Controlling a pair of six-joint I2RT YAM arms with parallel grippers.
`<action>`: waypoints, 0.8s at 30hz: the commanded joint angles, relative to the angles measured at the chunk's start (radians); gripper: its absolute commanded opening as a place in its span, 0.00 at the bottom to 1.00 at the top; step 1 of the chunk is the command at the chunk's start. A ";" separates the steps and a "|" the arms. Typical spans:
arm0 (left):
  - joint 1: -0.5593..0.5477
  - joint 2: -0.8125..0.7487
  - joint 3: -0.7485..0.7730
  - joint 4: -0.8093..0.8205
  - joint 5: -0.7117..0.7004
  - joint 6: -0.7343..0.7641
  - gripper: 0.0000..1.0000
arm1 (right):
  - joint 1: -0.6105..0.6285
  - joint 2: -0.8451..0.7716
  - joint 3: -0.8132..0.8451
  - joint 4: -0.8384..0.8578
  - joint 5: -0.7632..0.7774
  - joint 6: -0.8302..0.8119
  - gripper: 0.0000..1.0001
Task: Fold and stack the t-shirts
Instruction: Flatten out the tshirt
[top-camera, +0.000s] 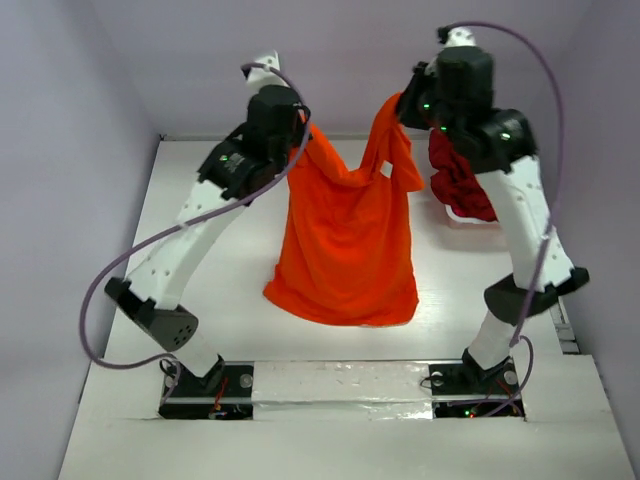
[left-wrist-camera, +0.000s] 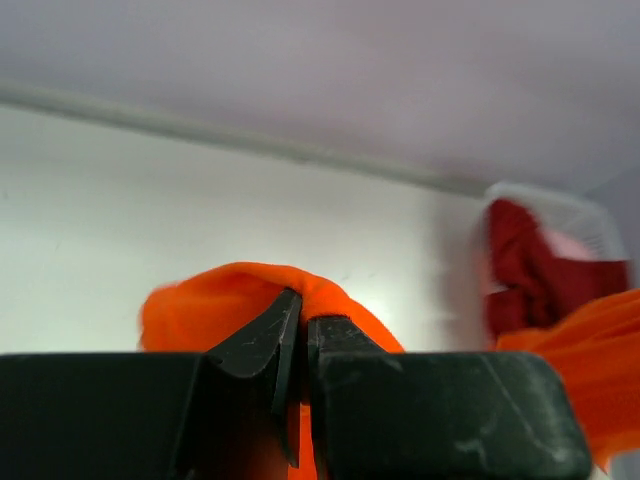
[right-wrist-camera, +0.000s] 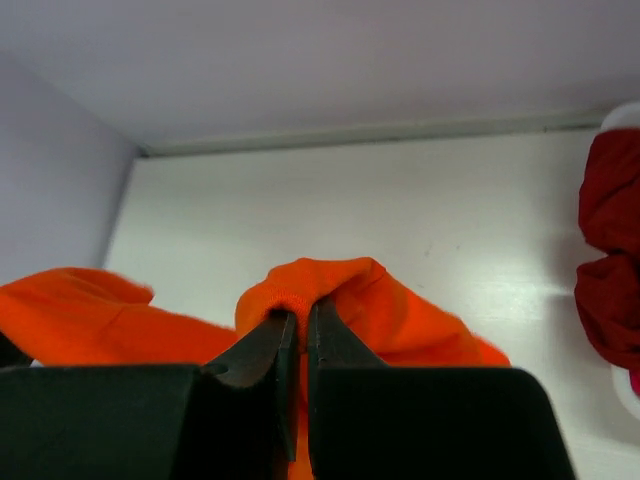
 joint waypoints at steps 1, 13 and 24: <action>0.063 -0.030 -0.166 0.221 -0.001 -0.015 0.00 | -0.008 0.022 -0.116 0.246 0.025 0.006 0.00; 0.267 0.279 -0.010 0.159 0.000 -0.054 0.00 | -0.008 0.115 -0.216 0.328 0.085 0.017 0.00; 0.347 0.514 0.085 0.056 0.080 -0.066 0.00 | -0.008 0.257 -0.212 0.168 0.065 0.054 0.00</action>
